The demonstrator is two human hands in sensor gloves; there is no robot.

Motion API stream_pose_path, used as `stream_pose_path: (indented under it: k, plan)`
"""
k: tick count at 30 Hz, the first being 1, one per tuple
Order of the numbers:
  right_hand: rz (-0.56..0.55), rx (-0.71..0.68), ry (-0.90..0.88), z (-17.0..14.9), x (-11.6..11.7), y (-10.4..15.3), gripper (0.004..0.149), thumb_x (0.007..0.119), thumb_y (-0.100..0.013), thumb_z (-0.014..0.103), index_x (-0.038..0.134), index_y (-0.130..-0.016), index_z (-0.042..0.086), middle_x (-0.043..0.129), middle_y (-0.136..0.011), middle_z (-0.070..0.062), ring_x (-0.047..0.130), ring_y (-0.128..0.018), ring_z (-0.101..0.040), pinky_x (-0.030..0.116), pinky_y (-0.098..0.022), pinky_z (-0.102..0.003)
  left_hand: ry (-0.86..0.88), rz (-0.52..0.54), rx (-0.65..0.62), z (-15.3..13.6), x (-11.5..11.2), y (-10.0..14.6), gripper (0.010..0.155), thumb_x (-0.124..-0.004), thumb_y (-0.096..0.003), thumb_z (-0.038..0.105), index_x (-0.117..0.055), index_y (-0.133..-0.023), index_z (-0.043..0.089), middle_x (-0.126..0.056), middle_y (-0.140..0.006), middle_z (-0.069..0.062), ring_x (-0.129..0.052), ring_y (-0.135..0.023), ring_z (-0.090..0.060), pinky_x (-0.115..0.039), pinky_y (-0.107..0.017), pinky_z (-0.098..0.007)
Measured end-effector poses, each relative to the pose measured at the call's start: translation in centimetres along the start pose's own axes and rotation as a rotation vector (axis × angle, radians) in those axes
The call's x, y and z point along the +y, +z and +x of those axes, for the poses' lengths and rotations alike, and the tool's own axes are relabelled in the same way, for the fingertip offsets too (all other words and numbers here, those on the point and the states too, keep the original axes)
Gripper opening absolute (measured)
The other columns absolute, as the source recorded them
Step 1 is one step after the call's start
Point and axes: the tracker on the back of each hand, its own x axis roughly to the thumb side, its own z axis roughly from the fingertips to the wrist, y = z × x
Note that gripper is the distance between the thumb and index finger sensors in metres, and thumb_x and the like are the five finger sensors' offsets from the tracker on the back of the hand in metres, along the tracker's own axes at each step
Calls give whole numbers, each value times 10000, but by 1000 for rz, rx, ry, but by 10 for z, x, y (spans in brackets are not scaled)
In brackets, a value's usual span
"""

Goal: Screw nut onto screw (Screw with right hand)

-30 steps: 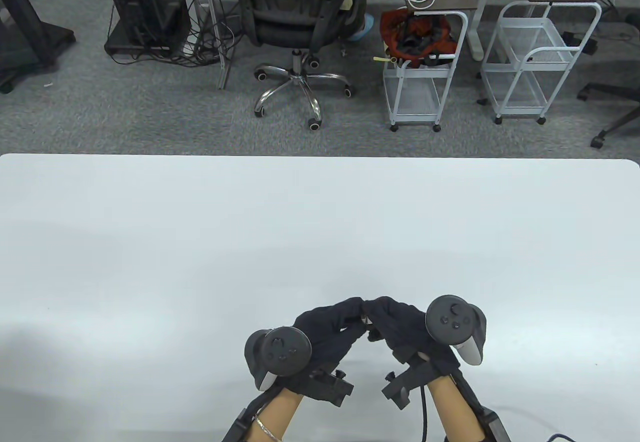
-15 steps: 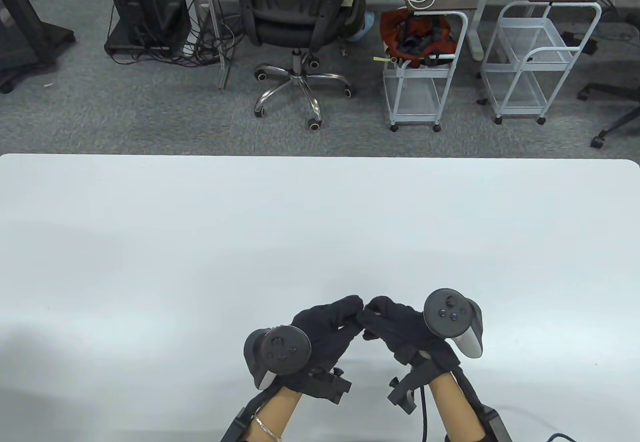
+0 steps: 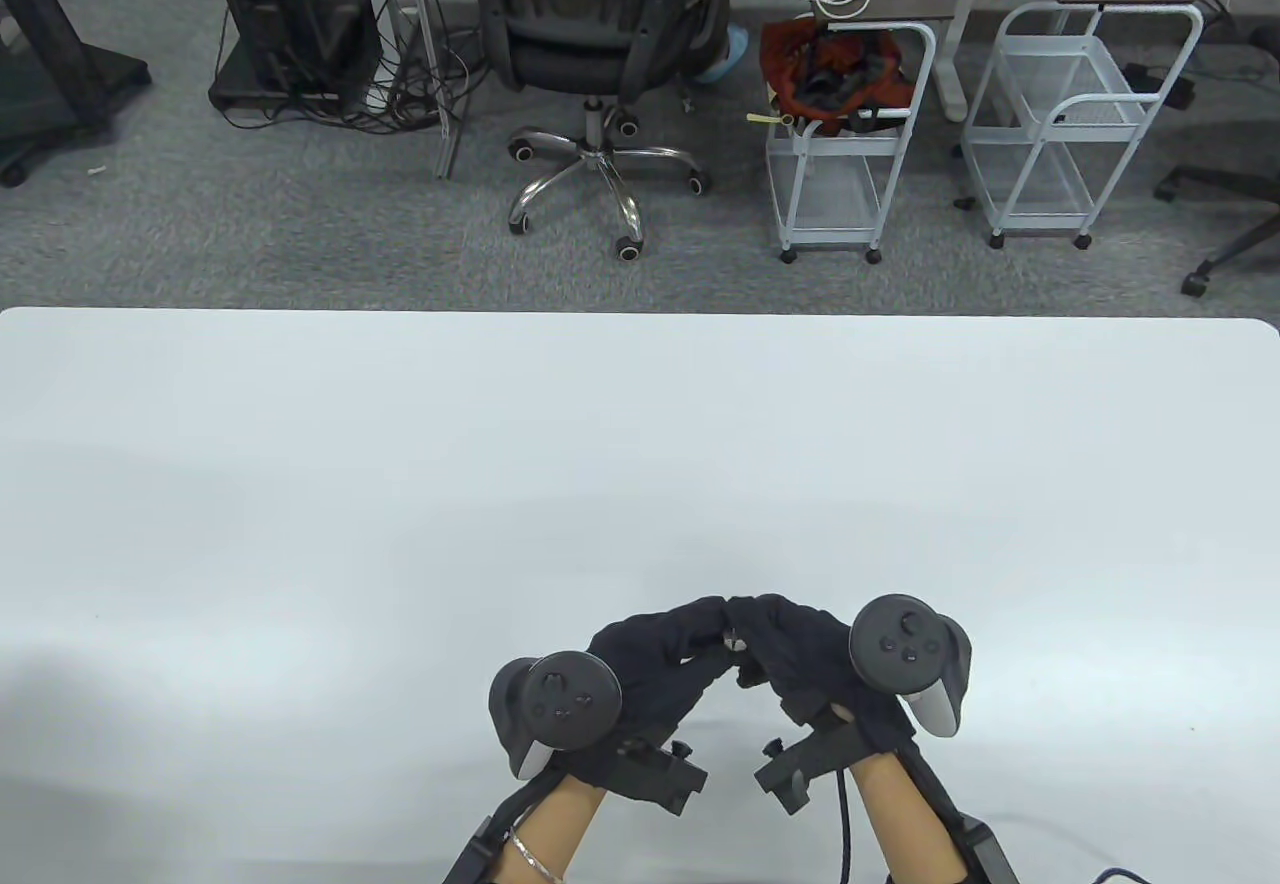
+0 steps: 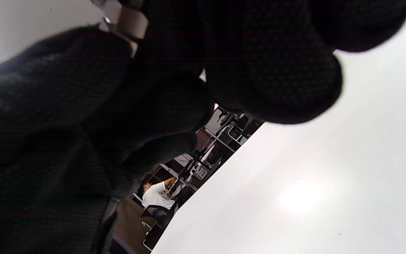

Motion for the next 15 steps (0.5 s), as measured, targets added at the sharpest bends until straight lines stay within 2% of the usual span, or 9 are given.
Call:
stream_pose_path:
  k: [1,3,5,7,10,12,15]
  plan:
    - [60,9,-20,0,-1,0,499,575,-616,422,843,-637,0,973,-595,-261,1035,-358,-325,783,-344,-521,-6,-2,2,0,0,0,409,-868,-421,416,-898,-799,264,-1079,-685,94,-1092,-548,-87,-884,-511,-316]
    - [172,14,-71,0,0,-2,518,644,-608,432,773,-761,-44,883,-736,-335,990,-508,-397,737,-421,-567,-24,13,13,-1,1,0,409,-867,-424,411,-896,-803,259,-1076,-689,89,-1093,-548,-90,-883,-509,-317]
    - [223,27,-82,-2,1,-2,506,654,-612,414,717,-806,-48,833,-788,-342,959,-570,-405,713,-459,-574,-30,12,9,0,2,0,407,-869,-422,407,-899,-799,258,-1077,-687,87,-1093,-545,-91,-884,-507,-319]
    - [131,9,-63,-3,2,-3,487,654,-603,423,775,-736,-30,907,-699,-298,1004,-471,-358,752,-407,-543,-31,11,6,0,2,-1,410,-867,-422,409,-901,-798,251,-1080,-682,87,-1094,-542,-90,-884,-506,-319]
    - [1,9,-19,-3,2,-2,482,592,-612,420,846,-612,10,985,-560,-239,1040,-326,-297,792,-326,-503,7,-3,10,-1,0,-1,413,-868,-419,416,-901,-797,253,-1080,-680,91,-1093,-544,-90,-883,-510,-318]
    - [9,15,-23,-4,2,-1,487,575,-616,417,846,-611,13,985,-564,-240,1040,-329,-300,793,-326,-504,-7,-5,2,0,0,-1,411,-868,-420,420,-900,-797,260,-1079,-683,92,-1093,-545,-88,-882,-512,-317]
    - [162,33,-93,-4,4,-3,507,648,-606,425,772,-753,-44,887,-726,-334,992,-501,-394,740,-415,-565,-39,8,14,-2,1,-1,413,-865,-423,416,-897,-802,256,-1078,-687,86,-1093,-545,-91,-883,-508,-318]
